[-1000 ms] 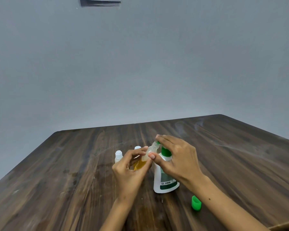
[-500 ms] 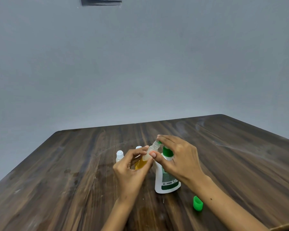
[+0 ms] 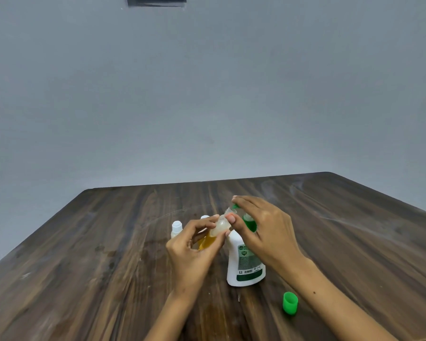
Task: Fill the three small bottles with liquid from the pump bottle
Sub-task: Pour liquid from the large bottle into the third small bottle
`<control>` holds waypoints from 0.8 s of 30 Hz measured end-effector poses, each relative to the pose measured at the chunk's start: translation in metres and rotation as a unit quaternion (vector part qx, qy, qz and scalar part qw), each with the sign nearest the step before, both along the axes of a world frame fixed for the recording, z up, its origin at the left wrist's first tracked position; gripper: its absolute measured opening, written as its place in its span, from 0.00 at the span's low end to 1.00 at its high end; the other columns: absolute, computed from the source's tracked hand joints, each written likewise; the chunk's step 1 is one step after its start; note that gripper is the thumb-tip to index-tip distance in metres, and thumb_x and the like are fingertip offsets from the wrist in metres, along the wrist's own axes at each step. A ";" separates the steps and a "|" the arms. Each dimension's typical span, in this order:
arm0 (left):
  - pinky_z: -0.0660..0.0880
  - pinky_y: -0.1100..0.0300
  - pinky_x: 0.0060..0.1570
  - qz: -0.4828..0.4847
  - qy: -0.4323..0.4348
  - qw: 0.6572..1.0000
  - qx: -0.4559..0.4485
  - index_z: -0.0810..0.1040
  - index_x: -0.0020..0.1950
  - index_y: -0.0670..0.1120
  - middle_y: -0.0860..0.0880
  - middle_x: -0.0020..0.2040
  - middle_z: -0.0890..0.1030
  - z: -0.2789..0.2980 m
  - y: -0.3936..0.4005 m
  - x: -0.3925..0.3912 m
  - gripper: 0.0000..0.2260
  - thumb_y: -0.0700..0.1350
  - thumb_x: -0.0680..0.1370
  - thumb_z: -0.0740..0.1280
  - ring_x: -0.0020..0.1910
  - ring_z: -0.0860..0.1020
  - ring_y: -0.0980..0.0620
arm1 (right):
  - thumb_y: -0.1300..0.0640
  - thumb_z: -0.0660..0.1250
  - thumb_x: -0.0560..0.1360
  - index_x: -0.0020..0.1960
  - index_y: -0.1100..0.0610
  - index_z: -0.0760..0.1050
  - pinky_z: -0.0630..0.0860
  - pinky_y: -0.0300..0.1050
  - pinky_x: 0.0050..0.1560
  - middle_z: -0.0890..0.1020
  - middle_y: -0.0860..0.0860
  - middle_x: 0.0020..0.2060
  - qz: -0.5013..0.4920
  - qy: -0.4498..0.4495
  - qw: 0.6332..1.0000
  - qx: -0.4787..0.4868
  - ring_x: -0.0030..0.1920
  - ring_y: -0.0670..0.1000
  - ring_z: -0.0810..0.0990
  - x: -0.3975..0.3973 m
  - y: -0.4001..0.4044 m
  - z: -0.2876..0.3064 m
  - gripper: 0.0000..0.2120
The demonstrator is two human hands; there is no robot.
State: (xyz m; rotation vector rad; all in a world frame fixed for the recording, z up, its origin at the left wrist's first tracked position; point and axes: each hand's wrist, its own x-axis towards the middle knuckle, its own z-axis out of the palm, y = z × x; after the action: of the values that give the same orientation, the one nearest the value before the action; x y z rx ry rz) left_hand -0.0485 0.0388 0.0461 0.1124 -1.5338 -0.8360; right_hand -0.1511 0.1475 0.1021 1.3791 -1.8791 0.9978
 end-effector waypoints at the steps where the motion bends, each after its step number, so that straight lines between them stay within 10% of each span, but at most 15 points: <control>1: 0.80 0.64 0.48 0.004 -0.001 1.000 -0.003 0.82 0.46 0.41 0.52 0.47 0.86 0.000 -0.001 0.000 0.11 0.42 0.66 0.77 0.49 0.84 0.56 | 0.30 0.46 0.76 0.57 0.54 0.81 0.69 0.34 0.47 0.82 0.48 0.54 0.002 0.001 1.000 -0.001 0.53 0.47 0.81 0.000 0.000 0.001 0.35; 24: 0.80 0.64 0.48 0.007 0.009 1.000 0.001 0.82 0.43 0.40 0.51 0.47 0.86 -0.001 0.000 -0.003 0.09 0.39 0.66 0.78 0.48 0.84 0.57 | 0.28 0.43 0.75 0.57 0.54 0.81 0.69 0.34 0.46 0.83 0.48 0.54 0.027 0.010 1.000 0.012 0.53 0.48 0.81 -0.006 0.004 0.003 0.39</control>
State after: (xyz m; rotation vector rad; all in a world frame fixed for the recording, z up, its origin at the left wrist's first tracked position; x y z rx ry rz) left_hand -0.0514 0.0391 0.0447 0.1165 -1.5145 -0.8251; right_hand -0.1568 0.1511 0.1053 1.4561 -1.8542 0.9866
